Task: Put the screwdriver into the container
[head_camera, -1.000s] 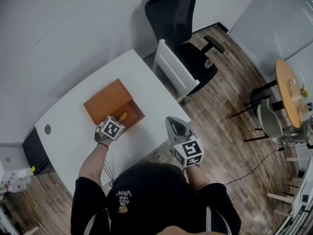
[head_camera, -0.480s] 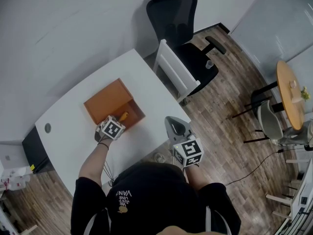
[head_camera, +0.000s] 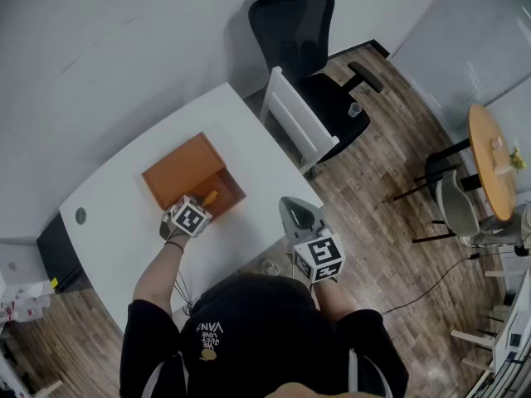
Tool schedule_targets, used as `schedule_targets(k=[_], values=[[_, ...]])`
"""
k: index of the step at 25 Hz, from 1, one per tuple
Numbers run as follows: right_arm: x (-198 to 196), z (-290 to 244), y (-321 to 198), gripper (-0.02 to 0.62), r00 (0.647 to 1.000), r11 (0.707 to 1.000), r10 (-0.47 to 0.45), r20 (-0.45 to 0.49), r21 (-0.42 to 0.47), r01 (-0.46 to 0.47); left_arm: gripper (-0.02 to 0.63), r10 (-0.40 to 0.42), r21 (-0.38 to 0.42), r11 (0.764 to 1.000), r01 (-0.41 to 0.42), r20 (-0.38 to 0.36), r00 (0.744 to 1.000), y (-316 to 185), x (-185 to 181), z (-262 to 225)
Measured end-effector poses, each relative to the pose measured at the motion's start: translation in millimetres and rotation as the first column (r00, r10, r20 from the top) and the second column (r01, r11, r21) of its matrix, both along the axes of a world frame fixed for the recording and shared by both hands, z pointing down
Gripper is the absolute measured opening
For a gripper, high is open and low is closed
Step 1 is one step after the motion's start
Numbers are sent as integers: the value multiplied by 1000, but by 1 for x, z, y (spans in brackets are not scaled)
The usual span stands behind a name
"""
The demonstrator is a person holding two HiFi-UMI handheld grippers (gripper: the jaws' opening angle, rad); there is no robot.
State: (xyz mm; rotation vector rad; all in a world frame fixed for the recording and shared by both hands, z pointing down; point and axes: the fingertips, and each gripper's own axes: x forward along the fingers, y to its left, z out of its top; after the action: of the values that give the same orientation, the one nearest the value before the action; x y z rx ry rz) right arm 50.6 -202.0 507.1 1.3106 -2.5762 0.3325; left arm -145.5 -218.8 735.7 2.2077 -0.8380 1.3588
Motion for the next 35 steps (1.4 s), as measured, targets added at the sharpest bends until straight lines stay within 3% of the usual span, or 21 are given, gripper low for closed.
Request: schedule_targets(k=[13,28,32,35], values=[[1,0,4,12,1000,1000,-1,-1,-1,1,163,10,10,1000,-10,0,1000,3,1,0],[-6,-3,6,12,999,999,-36,1,5,36,163,-35,57,998,37,-34,999,4,-1,-17],[-9,-3,7,12,999,999,-48,2,5,48,155,-39,69,997,43,-52,998,5,-1,-22],[-11,-1,9,12,998,998,-61,-2,-3,61,103,-47,94,994,53,-71,996,4,0,-26]])
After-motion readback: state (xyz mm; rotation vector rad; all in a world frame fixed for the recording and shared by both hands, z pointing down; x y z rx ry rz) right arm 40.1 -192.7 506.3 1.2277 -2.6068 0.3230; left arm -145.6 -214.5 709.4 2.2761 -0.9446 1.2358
